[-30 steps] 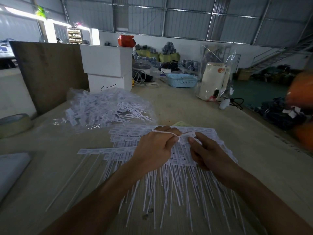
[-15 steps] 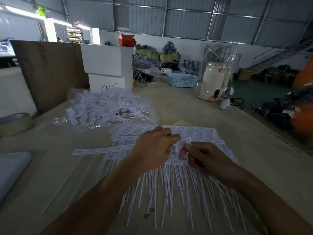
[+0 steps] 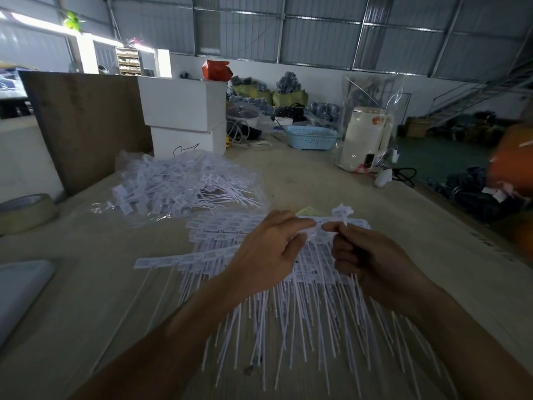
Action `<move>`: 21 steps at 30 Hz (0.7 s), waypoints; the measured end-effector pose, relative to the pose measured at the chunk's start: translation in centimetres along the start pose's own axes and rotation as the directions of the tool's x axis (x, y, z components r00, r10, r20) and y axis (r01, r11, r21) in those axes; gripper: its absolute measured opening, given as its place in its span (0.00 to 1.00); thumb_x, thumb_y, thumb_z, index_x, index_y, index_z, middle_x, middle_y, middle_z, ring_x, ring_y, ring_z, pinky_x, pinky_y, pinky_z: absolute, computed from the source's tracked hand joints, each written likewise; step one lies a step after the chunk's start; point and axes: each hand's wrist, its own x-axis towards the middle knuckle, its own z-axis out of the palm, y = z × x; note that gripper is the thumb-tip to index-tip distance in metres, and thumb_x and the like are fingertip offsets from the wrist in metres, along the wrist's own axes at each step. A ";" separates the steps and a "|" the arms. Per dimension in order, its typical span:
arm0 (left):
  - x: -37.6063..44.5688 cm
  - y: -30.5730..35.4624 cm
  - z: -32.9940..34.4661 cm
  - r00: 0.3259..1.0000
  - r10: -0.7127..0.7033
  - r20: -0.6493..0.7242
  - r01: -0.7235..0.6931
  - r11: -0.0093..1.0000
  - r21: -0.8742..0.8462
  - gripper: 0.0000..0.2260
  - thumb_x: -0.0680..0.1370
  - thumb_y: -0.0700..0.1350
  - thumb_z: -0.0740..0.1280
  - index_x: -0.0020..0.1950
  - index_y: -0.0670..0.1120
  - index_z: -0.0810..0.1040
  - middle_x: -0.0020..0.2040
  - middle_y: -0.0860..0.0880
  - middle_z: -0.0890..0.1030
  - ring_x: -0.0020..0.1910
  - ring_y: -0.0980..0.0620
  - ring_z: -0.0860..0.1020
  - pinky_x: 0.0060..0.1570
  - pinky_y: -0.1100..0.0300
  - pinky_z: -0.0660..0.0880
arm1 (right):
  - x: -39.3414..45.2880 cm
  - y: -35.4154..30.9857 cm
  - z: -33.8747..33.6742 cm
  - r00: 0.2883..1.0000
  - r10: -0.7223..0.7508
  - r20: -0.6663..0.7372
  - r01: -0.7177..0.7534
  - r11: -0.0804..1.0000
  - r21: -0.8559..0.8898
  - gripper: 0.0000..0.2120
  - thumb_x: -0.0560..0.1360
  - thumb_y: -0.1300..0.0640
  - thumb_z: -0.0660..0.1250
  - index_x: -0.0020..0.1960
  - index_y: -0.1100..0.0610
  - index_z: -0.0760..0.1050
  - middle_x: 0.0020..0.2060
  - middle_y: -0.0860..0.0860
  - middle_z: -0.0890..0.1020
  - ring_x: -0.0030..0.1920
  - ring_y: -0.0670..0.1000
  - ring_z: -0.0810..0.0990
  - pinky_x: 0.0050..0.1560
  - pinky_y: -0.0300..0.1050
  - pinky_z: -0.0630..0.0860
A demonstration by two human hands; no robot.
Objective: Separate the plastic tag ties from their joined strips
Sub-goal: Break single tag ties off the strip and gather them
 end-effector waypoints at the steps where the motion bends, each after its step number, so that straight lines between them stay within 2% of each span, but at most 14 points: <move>1: 0.0 0.0 -0.1 1.000 0.004 -0.018 -0.005 1.000 -0.020 0.13 0.82 0.43 0.64 0.66 0.45 0.78 0.59 0.47 0.79 0.59 0.48 0.74 0.56 0.62 0.68 | -0.1 -0.1 -0.1 1.000 -0.002 0.016 0.003 1.000 -0.020 0.14 0.82 0.56 0.59 0.59 0.63 0.77 0.31 0.49 0.64 0.28 0.46 0.61 0.25 0.38 0.63; 3: 0.0 0.1 -0.3 0.998 0.011 -0.057 -0.015 0.998 -0.064 0.12 0.82 0.44 0.65 0.64 0.47 0.78 0.58 0.48 0.79 0.57 0.52 0.75 0.55 0.61 0.71 | -0.4 -0.2 -0.3 0.999 -0.011 0.044 0.017 0.990 -0.138 0.14 0.83 0.52 0.59 0.59 0.59 0.77 0.31 0.50 0.65 0.28 0.47 0.60 0.24 0.38 0.62; 6: -0.1 0.2 -0.5 0.996 0.031 -0.087 -0.041 0.994 -0.106 0.11 0.80 0.45 0.68 0.62 0.49 0.78 0.54 0.50 0.79 0.49 0.58 0.75 0.49 0.62 0.73 | -0.6 0.0 -0.1 0.998 0.008 0.057 0.009 0.960 -0.280 0.15 0.80 0.46 0.63 0.55 0.57 0.78 0.31 0.49 0.59 0.28 0.47 0.54 0.23 0.36 0.59; 11: -0.2 0.3 -0.3 0.995 0.094 -0.046 -0.098 0.990 -0.103 0.10 0.78 0.47 0.70 0.58 0.48 0.78 0.50 0.49 0.80 0.47 0.51 0.79 0.44 0.51 0.77 | -0.9 0.3 0.2 0.996 0.070 0.063 -0.045 0.942 -0.332 0.17 0.78 0.46 0.66 0.40 0.54 0.64 0.31 0.50 0.54 0.27 0.47 0.52 0.22 0.36 0.57; 13: -0.2 0.6 -0.2 0.995 0.092 -0.048 -0.097 0.990 -0.106 0.09 0.78 0.46 0.71 0.57 0.48 0.78 0.49 0.49 0.80 0.47 0.50 0.78 0.44 0.50 0.76 | -0.9 0.3 0.2 0.991 0.100 0.090 -0.063 0.936 -0.346 0.14 0.79 0.47 0.66 0.37 0.52 0.71 0.29 0.48 0.56 0.26 0.46 0.53 0.22 0.36 0.57; 15: -0.4 0.8 -0.2 0.994 0.103 -0.043 -0.107 0.991 -0.081 0.10 0.78 0.47 0.70 0.58 0.49 0.77 0.50 0.49 0.79 0.47 0.50 0.78 0.44 0.50 0.76 | -1.0 0.5 0.4 0.989 0.107 0.100 -0.069 0.941 -0.333 0.13 0.78 0.47 0.66 0.39 0.52 0.74 0.28 0.47 0.57 0.25 0.45 0.53 0.22 0.36 0.57; 17: -0.5 1.1 -0.4 0.991 0.128 -0.035 -0.128 0.992 0.008 0.12 0.79 0.50 0.68 0.61 0.53 0.74 0.52 0.50 0.80 0.49 0.49 0.79 0.43 0.50 0.78 | -0.9 0.7 0.5 0.993 0.092 0.075 -0.066 0.952 -0.298 0.12 0.77 0.47 0.67 0.40 0.53 0.73 0.28 0.47 0.57 0.26 0.46 0.53 0.22 0.35 0.57; 21: -0.4 0.7 -1.9 0.992 0.123 -0.011 -0.118 0.968 0.222 0.16 0.80 0.58 0.62 0.64 0.54 0.75 0.53 0.54 0.83 0.48 0.50 0.81 0.40 0.54 0.79 | -0.4 1.0 0.3 0.998 0.067 -0.004 -0.066 0.968 -0.243 0.12 0.80 0.49 0.65 0.40 0.52 0.81 0.28 0.47 0.56 0.26 0.46 0.53 0.21 0.36 0.58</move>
